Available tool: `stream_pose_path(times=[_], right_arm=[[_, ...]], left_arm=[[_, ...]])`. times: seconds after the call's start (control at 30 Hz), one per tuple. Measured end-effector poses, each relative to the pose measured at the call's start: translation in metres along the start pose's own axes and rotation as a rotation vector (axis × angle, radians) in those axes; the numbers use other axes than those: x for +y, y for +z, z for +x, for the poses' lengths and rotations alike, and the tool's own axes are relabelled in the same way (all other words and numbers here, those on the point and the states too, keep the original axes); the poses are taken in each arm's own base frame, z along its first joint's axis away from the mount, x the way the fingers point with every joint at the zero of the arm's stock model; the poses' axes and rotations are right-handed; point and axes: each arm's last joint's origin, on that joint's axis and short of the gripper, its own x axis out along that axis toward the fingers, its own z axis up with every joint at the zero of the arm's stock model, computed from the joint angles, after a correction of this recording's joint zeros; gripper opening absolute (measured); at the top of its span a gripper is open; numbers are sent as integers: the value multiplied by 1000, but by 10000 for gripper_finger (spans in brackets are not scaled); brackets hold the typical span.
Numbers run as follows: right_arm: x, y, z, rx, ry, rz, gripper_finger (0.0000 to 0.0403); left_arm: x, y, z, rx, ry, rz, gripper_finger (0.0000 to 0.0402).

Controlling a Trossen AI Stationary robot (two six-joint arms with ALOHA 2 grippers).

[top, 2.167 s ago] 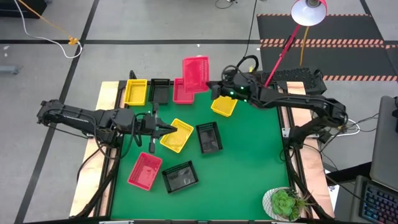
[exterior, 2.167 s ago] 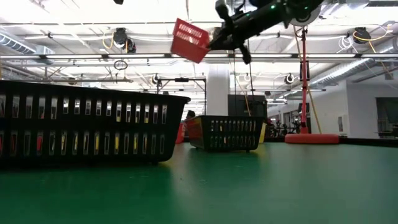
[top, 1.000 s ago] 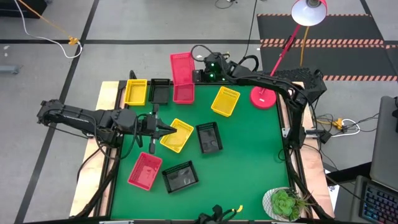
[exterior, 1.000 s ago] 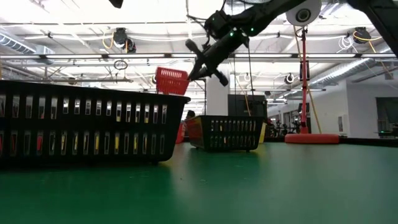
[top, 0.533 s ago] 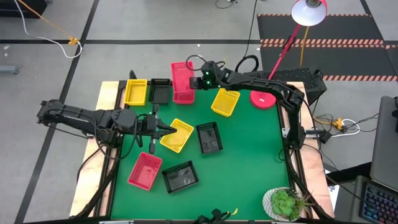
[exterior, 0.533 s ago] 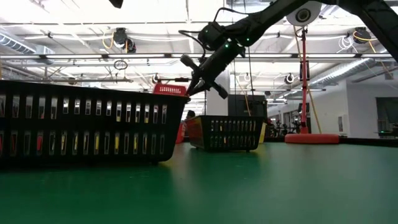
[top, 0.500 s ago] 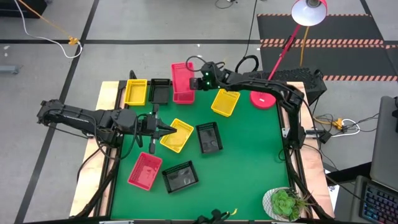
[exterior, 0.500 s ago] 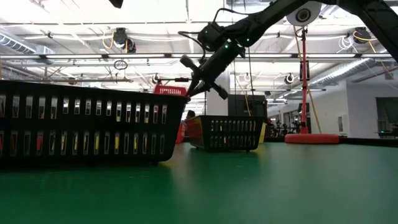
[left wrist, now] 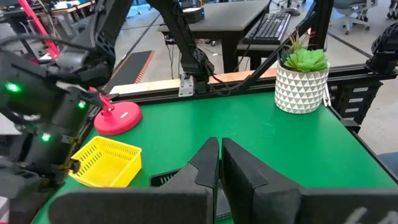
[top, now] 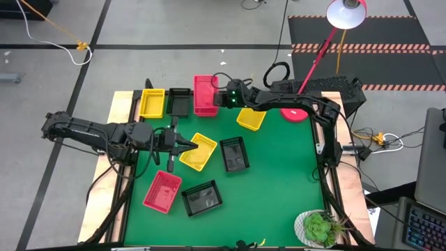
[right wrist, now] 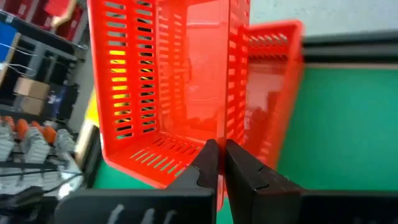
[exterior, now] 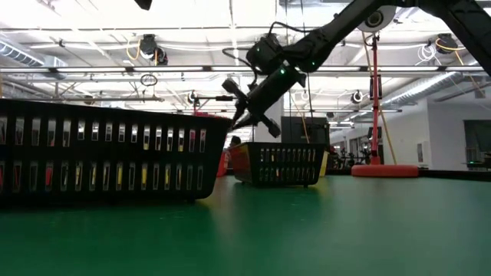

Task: Stack baskets by color
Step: Stack the bottom right red bin on top of the top red bin

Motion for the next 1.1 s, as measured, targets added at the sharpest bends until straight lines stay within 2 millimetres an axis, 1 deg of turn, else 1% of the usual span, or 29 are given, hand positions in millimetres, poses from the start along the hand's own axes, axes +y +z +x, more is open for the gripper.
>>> stream_pose_path(times=[0.27,0.43,0.93,1.1], right_arm=[[-19,-10,4,10,-23,26,5],[-18,-9,4,-9,7,32,6],[-20,-11,4,8,-9,-6,7],[-20,-10,4,4,-3,-12,19]], left_arm=[[0,0,0,0,0,-2,24],[0,0,0,-2,0,1,24],[0,0,0,-3,0,1,24],[0,0,0,-3,0,1,24]])
